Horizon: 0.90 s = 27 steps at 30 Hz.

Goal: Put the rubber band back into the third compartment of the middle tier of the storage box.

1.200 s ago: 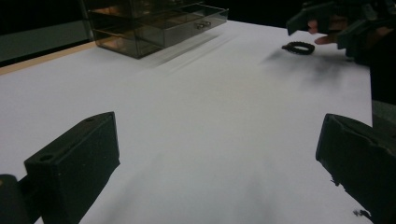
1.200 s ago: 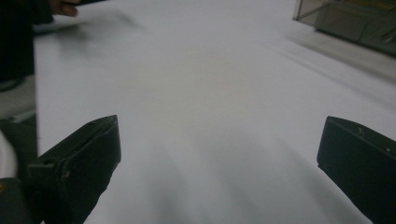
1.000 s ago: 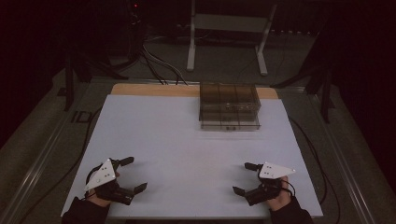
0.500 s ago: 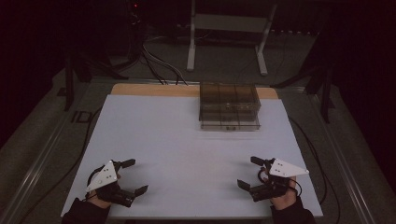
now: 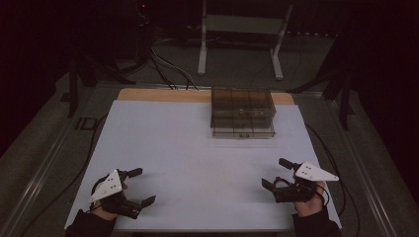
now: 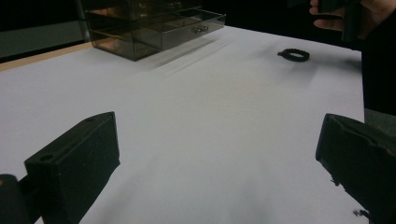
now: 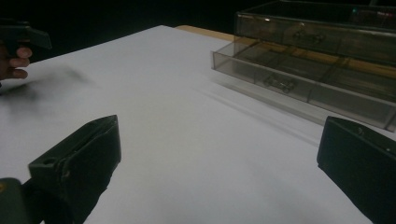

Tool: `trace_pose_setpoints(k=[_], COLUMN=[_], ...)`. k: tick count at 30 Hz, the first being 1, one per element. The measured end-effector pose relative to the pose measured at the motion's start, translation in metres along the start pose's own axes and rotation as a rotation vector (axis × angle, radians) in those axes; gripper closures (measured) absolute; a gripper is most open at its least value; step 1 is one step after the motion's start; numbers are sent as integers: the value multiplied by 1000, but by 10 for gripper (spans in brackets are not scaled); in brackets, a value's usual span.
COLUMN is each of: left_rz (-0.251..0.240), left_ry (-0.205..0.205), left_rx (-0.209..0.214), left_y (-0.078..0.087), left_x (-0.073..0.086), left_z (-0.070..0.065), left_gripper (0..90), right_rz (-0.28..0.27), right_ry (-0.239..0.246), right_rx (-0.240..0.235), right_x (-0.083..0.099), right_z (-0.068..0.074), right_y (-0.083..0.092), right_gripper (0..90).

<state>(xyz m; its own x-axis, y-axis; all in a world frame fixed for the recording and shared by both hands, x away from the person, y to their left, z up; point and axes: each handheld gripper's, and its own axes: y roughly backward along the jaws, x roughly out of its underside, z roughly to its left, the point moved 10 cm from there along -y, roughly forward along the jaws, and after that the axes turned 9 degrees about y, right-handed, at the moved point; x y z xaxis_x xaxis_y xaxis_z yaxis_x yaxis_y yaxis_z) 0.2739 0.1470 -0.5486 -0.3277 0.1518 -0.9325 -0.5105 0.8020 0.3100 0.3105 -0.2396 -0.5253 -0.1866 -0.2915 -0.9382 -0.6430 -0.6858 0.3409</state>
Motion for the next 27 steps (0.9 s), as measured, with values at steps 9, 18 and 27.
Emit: trace_pose_setpoints(k=[9,18,27], left_rz=[-1,-9,-20], left_ry=[1,7,10], left_rx=[-5,-9,-13], left_y=[0,1,3], left_x=[0,-1,-3], left_z=[1,2,3], left_gripper=[3,3,3], right_rz=[44,70,141], right_ry=[-21,-45,-120], right_rx=[80,119,152], right_x=[10,18,34], right_z=[-22,-35,-48], right_y=[6,7,11], right_gripper=[0,0,0])
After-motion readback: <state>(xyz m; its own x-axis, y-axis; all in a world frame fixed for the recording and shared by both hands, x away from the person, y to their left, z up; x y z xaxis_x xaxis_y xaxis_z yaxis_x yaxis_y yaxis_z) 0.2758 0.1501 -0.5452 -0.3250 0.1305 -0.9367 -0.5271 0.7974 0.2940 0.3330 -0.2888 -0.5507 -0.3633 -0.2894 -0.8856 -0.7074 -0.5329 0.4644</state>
